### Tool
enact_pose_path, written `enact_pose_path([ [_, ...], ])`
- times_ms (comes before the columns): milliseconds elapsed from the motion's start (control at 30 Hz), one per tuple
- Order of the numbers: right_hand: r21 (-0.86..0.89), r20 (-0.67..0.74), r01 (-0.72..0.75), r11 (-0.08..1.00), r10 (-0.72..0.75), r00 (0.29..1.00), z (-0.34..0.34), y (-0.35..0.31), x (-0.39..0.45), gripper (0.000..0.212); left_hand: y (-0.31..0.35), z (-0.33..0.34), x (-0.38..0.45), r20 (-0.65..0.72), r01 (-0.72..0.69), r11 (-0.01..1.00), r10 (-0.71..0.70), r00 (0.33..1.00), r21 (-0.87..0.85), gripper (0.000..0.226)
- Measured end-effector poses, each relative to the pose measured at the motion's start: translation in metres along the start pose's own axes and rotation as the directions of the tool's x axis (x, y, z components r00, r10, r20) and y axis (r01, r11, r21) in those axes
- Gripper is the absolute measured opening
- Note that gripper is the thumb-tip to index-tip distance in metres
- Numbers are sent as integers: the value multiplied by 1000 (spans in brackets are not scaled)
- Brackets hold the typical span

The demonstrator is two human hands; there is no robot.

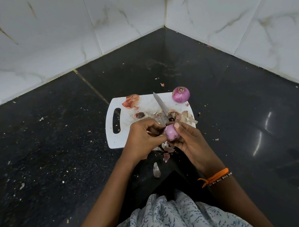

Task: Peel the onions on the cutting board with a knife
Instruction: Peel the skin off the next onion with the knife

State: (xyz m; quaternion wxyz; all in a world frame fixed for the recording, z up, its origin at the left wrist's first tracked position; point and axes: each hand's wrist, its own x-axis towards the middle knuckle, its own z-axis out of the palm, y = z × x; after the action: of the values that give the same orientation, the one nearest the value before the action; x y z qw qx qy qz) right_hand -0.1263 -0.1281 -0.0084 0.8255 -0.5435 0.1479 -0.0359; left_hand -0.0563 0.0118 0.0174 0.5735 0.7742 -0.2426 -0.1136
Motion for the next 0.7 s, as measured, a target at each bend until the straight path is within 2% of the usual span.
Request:
enact_pose_path([
  [100,1,-8,4,1000,-4,1000,-1,0,0,31,-2,1,0,-10,-50,997,51,999,53,9],
  [233,64,10,1,998,-2,1000,-1,2,2,35,-4,6,1,-92,-77,988,90,992,135,8],
  [300,139,21,-8,990,5,1000,0,2,3,34,-6,5,2,-142,-29,995,43,989,97,11],
  [433,277,47,-28,960,16,999,2,2,2,36,-11,5,3,-202,132,989,-142,969,-65,19],
  [600,367,59,-51,929,31,998,2,-4,-1,33,-20,0,3,-268,210,967,-243,932,-146,21],
  [700,397,10,-39,917,38,999,0,-7,0,38,-23,-3,4,-234,221,955,-264,936,-196,27],
])
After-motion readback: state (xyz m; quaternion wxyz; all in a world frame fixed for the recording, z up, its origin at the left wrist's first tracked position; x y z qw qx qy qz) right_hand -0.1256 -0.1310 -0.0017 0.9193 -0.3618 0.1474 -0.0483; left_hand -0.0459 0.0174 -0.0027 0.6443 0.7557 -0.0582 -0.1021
